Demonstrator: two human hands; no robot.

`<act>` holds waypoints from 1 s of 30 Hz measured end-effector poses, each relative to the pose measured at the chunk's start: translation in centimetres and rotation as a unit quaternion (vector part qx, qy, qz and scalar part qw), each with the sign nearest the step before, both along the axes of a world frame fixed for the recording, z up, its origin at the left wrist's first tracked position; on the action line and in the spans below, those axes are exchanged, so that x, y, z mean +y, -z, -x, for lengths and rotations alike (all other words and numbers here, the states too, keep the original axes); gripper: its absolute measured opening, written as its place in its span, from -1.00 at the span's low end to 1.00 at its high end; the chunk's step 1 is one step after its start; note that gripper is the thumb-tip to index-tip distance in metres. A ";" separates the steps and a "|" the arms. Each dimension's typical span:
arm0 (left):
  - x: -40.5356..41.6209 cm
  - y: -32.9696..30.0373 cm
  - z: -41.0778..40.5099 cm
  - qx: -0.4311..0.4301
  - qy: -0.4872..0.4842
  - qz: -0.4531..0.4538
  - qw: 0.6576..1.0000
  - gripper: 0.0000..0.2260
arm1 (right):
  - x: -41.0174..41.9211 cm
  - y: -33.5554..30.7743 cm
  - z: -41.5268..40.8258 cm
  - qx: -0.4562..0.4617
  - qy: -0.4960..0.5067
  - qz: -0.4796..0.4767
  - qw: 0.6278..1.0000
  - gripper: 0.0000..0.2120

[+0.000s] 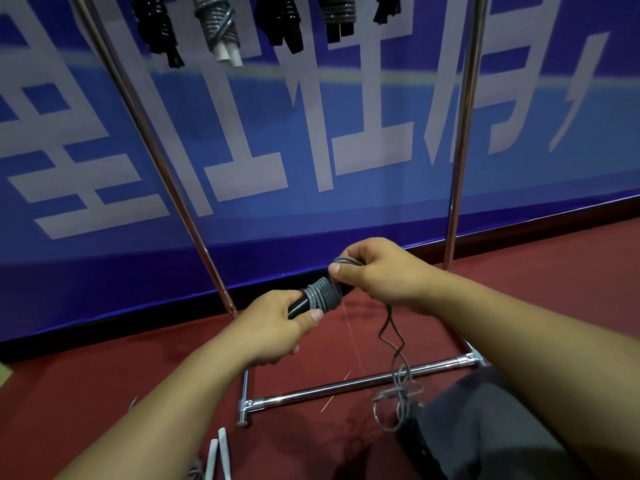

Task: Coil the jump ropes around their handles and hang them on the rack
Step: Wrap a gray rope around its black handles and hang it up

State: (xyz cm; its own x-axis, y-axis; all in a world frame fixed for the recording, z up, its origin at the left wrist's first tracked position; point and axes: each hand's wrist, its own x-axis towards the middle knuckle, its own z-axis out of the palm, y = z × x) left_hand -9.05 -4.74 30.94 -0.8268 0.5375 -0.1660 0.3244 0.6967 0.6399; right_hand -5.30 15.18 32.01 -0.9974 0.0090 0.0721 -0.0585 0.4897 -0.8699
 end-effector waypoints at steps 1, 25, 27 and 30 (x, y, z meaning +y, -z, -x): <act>0.0 0.0 0.0 0.001 0.012 0.003 1.000 -0.87 | 0.0 0.2 0.2 0.002 0.008 -0.001 1.000 -0.72; -1.1 -1.9 -0.9 0.182 0.097 0.072 0.976 -0.79 | 2.1 0.0 0.8 0.032 0.030 0.003 0.999 -0.71; -1.2 -2.1 -1.1 0.193 0.100 0.066 0.974 -0.82 | 2.1 0.0 0.8 0.020 0.013 0.032 0.999 -0.70; -1.2 -2.3 -1.3 0.208 0.106 0.059 0.971 -0.79 | 2.2 -0.1 0.7 0.002 -0.012 0.058 0.998 -0.58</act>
State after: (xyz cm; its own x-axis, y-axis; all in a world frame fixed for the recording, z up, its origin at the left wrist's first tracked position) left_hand -7.76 -5.98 33.20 -0.7092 0.6996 0.0869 0.6807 0.6474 0.3430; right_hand -5.97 17.42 32.15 -0.9970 -0.0071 0.0766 -0.0734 0.3849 -0.9200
